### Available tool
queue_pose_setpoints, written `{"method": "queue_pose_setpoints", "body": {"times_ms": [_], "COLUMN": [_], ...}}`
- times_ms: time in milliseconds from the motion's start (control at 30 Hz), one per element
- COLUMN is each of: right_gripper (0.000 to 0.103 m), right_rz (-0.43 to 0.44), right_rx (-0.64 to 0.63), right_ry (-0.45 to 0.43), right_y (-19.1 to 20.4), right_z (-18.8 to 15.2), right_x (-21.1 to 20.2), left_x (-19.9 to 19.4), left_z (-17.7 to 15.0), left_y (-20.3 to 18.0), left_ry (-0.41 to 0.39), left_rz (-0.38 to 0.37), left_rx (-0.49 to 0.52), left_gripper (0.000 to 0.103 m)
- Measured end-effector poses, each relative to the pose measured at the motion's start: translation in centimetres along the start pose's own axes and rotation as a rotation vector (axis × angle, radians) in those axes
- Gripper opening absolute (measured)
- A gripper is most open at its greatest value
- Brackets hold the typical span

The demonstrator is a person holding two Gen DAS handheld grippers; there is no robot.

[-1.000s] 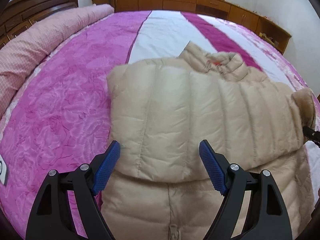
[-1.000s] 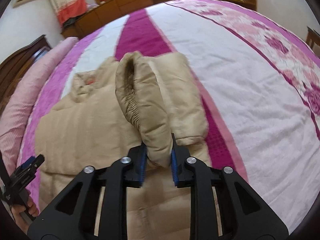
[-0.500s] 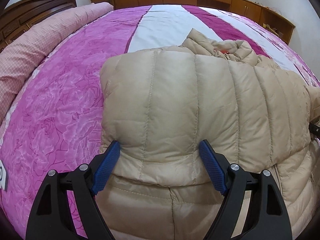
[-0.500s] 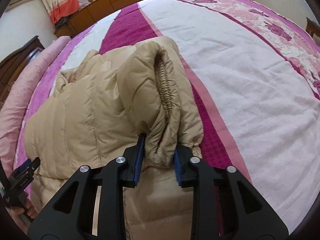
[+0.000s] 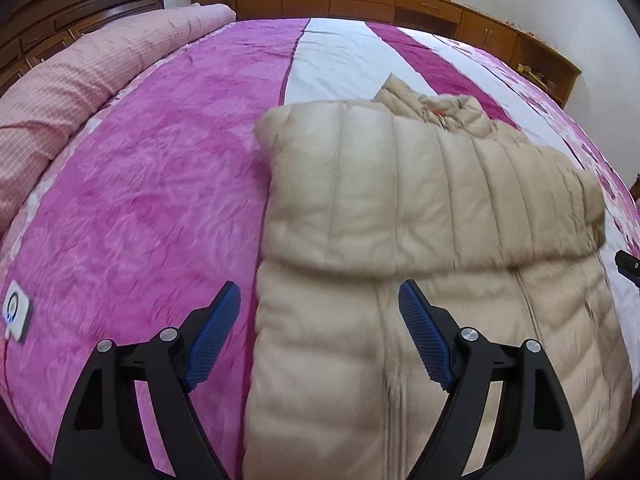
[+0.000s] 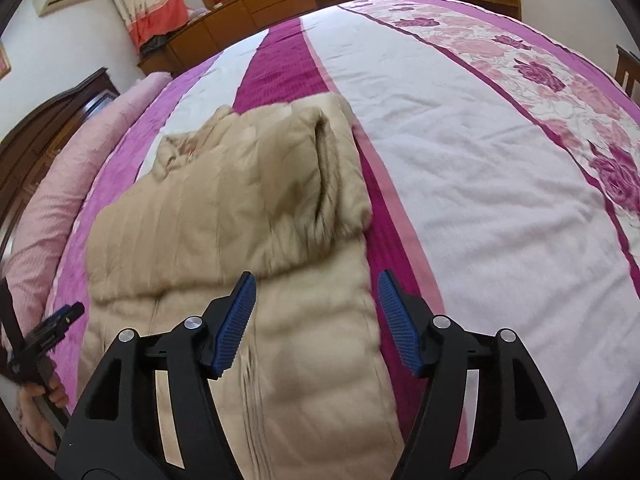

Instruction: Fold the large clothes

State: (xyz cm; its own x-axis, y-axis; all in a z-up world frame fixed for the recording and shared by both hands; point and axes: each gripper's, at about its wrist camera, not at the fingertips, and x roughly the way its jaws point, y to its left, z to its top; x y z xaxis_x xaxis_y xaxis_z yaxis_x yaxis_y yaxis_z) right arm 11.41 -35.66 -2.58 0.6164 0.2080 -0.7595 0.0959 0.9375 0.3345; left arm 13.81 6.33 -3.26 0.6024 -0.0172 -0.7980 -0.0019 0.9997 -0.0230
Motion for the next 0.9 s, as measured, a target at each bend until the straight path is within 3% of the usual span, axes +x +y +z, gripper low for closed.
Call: {"method": "queue_pose_setpoints", "body": {"times_ms": [400,633,900], "right_gripper": [0.067,0.068,0.070], "right_rz": [0.010,0.027,0.067], "right_rx": [-0.031,-0.026,-0.043], "right_ry": [0.082,0.115,0.141], "right_y": [-1.4,-2.3,-1.9], "right_z": [-8.5,-11.1,-13.0], "right_x": [-3.8,-4.3,-5.1], "left_x": [-4.1,-5.2,-4.9], "left_z": [-6.4,-9.8,-12.2], "left_y": [1.6,2.0,1.7], "left_ry": [0.077,0.121,0.185], "left_rz": [-0.016,-0.055,-0.039], "left_rx": [-0.007,-0.032,-0.043], "left_gripper": [0.079,0.079,0.079]}}
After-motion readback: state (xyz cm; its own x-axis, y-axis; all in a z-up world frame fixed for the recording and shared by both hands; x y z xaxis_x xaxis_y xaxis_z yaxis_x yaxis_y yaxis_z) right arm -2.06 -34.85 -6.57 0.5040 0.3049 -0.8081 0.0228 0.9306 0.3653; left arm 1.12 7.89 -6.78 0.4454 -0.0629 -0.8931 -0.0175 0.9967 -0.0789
